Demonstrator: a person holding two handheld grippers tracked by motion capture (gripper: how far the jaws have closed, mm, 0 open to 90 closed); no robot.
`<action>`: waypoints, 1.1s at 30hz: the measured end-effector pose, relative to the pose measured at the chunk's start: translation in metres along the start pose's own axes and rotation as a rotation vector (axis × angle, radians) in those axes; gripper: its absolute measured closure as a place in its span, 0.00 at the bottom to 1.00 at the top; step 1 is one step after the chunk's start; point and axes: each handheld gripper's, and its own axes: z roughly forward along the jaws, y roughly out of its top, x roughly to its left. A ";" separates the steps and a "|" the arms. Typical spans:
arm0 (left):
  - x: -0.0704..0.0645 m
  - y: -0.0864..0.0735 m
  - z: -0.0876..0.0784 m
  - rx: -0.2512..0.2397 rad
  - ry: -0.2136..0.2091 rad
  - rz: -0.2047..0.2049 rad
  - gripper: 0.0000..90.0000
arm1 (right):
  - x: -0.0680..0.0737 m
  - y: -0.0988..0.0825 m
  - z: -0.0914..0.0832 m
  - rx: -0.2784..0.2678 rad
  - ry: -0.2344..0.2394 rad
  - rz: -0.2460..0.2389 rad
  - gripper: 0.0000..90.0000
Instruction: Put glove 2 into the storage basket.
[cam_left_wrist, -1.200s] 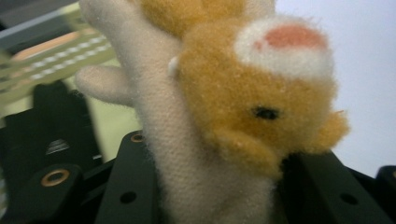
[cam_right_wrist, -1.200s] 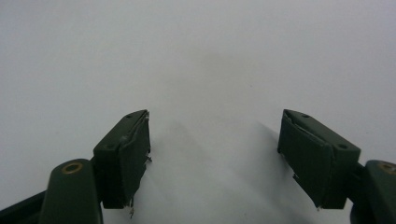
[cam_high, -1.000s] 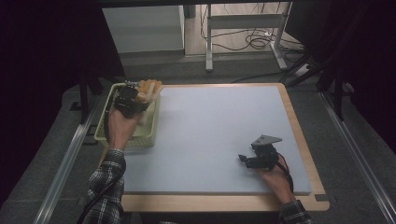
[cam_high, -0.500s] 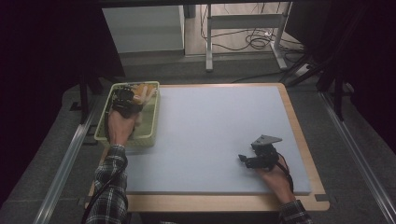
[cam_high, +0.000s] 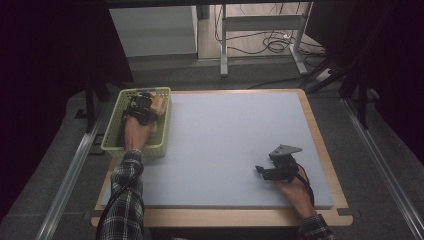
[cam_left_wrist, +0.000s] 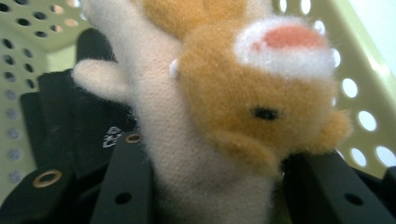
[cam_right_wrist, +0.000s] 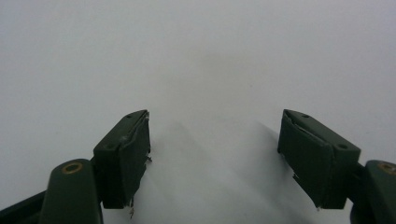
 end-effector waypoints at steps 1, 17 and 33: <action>-0.001 0.001 0.002 0.007 -0.004 0.001 0.64 | 0.000 0.000 0.000 0.000 0.001 0.000 0.28; 0.009 -0.007 0.000 0.024 -0.122 -0.042 0.15 | 0.000 0.000 0.000 0.000 0.000 0.000 0.28; 0.026 -0.019 -0.026 -0.072 -0.205 -0.038 0.09 | 0.000 0.000 0.000 0.001 -0.001 -0.001 0.28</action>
